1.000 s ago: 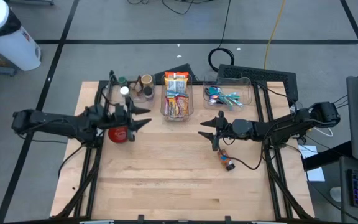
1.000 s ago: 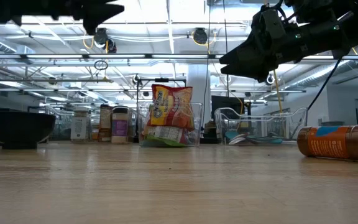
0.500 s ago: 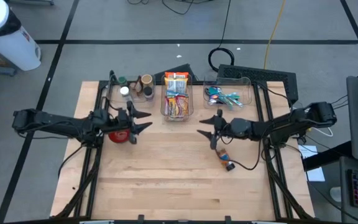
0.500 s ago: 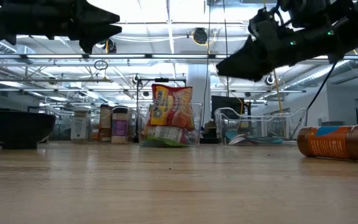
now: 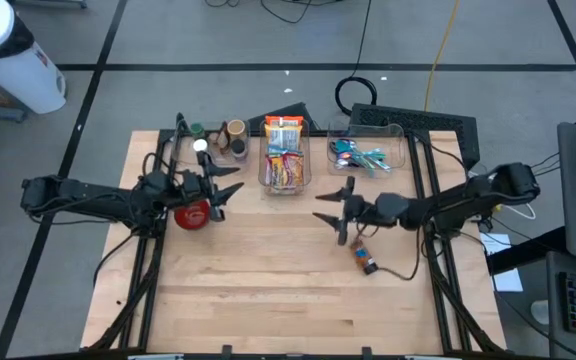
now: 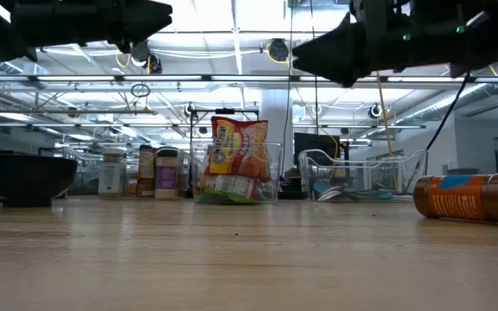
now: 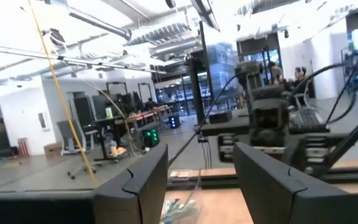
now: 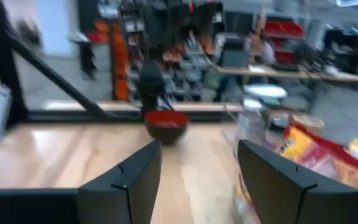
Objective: Pick & Place Food Item
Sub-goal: Put the orange seasoning bottle into the left transparent bin
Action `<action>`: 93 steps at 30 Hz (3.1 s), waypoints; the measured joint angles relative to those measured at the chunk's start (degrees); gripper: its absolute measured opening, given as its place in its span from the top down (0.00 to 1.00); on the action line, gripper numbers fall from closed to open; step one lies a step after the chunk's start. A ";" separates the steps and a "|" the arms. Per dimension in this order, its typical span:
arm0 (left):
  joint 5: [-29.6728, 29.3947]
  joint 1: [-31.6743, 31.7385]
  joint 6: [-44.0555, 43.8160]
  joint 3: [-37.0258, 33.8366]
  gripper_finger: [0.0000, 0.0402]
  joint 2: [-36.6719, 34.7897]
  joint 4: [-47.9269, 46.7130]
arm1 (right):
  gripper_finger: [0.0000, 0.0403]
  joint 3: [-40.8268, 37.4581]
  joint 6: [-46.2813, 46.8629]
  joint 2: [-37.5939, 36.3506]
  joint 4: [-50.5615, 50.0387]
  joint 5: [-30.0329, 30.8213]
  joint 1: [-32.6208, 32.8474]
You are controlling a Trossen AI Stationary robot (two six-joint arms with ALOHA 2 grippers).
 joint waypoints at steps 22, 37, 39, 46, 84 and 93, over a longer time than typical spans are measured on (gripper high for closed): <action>3.72 0.61 1.02 0.24 0.52 -0.16 -3.65 | 0.55 39.48 53.65 -1.74 -96.46 4.81 17.50; 3.55 0.61 6.54 0.24 0.52 -0.16 -2.97 | 0.61 27.82 65.51 -2.21 -106.34 -12.70 14.47; 3.51 0.68 7.40 0.24 0.52 -0.16 -2.07 | 0.59 25.52 63.52 -2.25 -103.88 -14.05 13.20; 3.53 1.39 6.65 0.24 0.52 -0.16 2.93 | 0.47 19.23 66.56 -2.23 -92.94 -25.66 8.12; 3.72 -2.31 -10.84 0.24 0.52 6.36 5.80 | 0.38 12.12 72.68 2.86 -83.73 -14.06 15.25; 3.66 -4.14 -10.88 0.24 0.52 6.36 4.23 | 0.38 12.32 70.92 5.92 -83.03 -13.88 15.77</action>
